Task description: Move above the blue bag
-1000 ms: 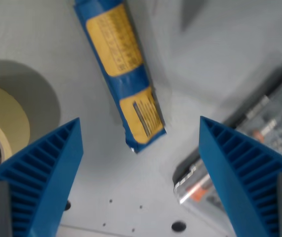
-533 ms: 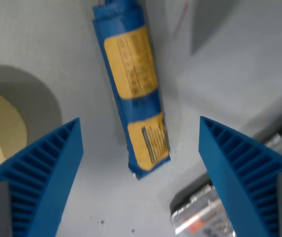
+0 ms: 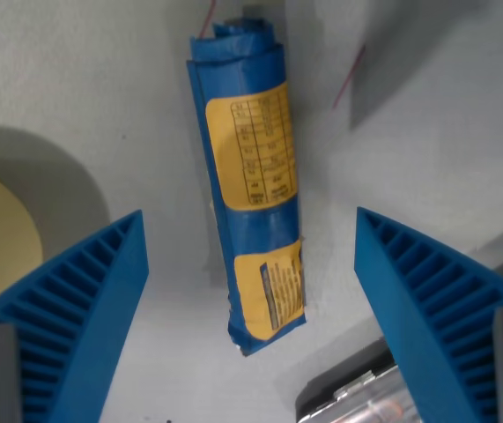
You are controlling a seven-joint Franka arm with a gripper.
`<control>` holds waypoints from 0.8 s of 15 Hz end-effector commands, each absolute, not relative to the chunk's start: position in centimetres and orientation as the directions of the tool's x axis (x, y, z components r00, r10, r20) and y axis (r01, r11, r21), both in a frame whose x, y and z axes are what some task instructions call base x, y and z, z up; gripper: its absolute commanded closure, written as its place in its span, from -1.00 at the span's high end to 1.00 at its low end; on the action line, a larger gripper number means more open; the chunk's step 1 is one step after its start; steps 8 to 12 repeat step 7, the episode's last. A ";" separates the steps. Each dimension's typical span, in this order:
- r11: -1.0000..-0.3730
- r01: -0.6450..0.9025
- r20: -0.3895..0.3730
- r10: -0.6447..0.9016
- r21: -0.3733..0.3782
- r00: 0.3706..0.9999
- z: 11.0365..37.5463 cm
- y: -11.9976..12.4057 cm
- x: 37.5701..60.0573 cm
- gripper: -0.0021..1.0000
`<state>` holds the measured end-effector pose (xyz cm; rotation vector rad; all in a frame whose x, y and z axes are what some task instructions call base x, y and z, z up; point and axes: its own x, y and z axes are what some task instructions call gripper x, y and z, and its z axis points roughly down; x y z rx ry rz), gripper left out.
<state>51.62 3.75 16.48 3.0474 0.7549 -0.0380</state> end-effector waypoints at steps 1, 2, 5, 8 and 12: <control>-0.847 0.531 -0.045 0.530 0.029 0.847 16.1 4.1 52.4 1.00; -0.849 0.527 -0.045 0.526 0.029 0.849 16.0 4.1 52.5 1.00; -0.856 0.516 -0.047 0.515 0.028 0.856 15.9 4.2 52.6 1.00; -0.858 0.513 -0.048 0.511 0.027 0.858 15.9 4.2 52.6 1.00; -0.858 0.513 -0.048 0.511 0.027 0.858 15.9 4.2 52.6 1.00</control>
